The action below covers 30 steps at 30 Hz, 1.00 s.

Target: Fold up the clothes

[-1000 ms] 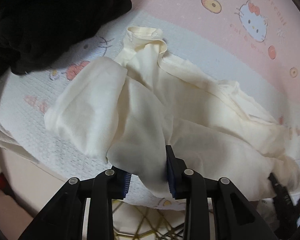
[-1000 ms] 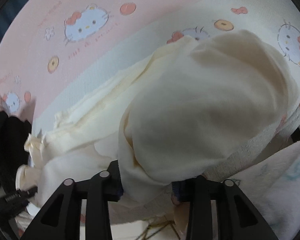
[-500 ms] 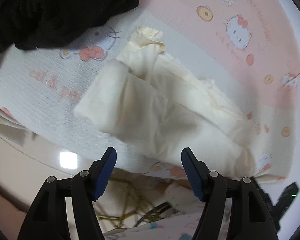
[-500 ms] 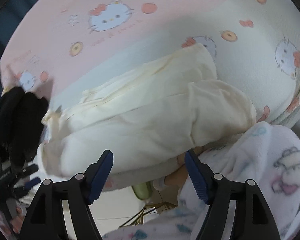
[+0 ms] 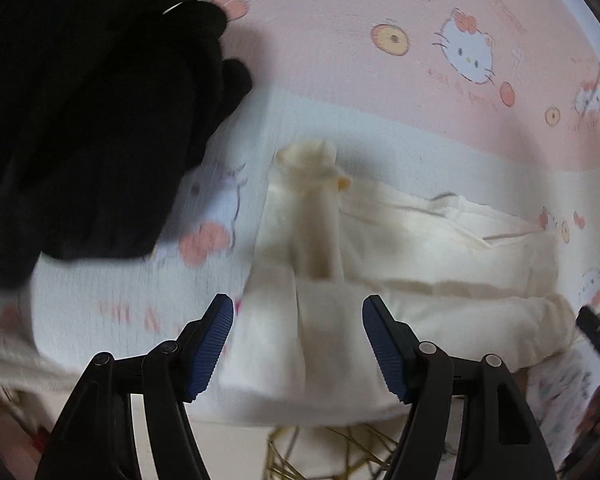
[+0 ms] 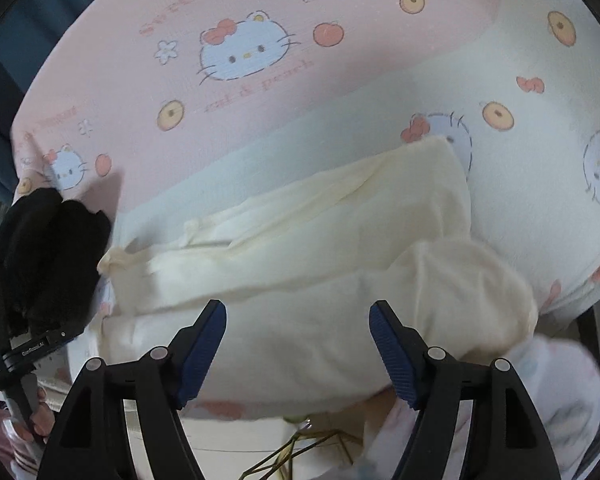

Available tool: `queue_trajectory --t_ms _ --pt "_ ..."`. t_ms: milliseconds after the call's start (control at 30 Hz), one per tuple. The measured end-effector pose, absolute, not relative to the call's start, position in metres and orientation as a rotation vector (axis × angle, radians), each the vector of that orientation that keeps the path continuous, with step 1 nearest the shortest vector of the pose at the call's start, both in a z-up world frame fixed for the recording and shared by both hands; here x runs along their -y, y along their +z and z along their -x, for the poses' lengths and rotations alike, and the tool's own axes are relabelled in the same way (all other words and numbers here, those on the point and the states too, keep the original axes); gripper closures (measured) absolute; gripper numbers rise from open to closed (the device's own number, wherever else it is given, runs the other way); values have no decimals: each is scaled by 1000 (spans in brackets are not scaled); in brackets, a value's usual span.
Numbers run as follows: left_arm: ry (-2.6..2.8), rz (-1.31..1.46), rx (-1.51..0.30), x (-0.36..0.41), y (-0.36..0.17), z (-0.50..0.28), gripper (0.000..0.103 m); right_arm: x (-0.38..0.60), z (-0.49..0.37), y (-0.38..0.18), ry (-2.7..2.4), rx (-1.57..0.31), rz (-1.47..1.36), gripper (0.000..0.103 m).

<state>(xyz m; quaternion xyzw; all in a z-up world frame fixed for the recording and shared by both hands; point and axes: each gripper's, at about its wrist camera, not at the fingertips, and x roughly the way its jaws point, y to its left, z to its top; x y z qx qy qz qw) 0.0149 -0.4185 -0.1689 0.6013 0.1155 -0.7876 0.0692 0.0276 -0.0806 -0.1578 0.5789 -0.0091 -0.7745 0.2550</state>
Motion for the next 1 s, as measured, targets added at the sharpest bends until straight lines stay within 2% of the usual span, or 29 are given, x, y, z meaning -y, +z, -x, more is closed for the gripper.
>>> queue_trajectory --t_ms 167,267,367,533,667,733,800,867,1000 --pt "-2406 -1871 -181 417 -186 15 38 79 1 -167 -2076 88 -1619 29" --pt "-2417 -1912 -35 412 -192 24 38 88 12 -175 -2089 3 -1627 29" --pt "-2421 -1949 116 408 -198 33 38 107 14 -181 -2092 -183 -1582 29" --pt "-2407 -2000 369 400 -207 47 38 155 -5 -196 -1966 -738 -1372 29" --pt "-2385 -2011 588 386 -202 56 38 184 -23 -213 -1815 -1035 -1230 30" --pt "-2391 -2021 670 381 -199 60 38 192 -27 -222 -1753 -1108 -1184 29" --pt "-2371 -1963 933 374 -199 60 38 199 -27 -229 -1719 -1155 -1152 29" --pt "-2325 -1912 1099 372 -204 59 38 204 -29 -235 -1691 -1197 -1107 29" --pt "-2384 -1975 1094 368 -210 58 38 211 -31 -241 -1714 -1211 -1013 30"
